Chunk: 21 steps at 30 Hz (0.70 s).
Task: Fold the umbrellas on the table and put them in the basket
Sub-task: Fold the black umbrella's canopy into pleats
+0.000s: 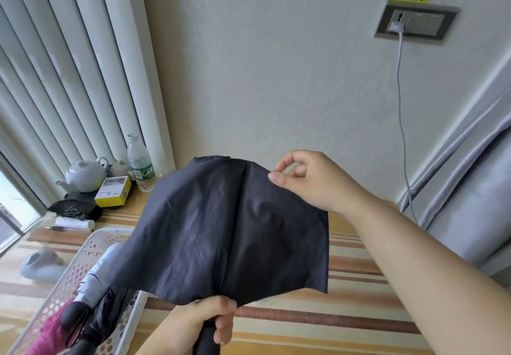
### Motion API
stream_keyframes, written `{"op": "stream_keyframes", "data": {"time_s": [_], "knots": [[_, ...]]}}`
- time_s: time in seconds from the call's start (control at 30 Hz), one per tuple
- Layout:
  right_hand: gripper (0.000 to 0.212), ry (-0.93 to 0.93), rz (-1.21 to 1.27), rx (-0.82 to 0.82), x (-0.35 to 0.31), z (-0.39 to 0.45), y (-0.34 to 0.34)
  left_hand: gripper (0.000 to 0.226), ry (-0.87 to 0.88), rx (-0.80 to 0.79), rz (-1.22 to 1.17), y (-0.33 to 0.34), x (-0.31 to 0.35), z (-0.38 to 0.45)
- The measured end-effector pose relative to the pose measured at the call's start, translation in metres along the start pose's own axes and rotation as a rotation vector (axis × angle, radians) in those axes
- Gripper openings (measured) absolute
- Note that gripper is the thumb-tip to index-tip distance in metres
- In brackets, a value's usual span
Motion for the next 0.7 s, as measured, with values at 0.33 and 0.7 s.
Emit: {"op": "stream_keyframes", "data": {"time_s": [0.33,0.7], "knots": [[0.053,0.232,0.227,-0.38,0.04,-0.032,0.005,0.043,0.114,0.095,-0.045,-0.013,0.009,0.0],[0.052,0.11,0.382,-0.121,0.044,-0.023,0.011,0.04,0.198,0.184,-0.021,-0.016,0.02,0.001]]}}
Point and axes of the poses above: each hand's wrist, its own z-axis towards the middle knuckle, its own y-axis out of the palm, x = y × z, the point moved 6 cm from there along z, towards the middle knuckle, and after that the axes turned 5 degrees about y, right-handed, at the moved point
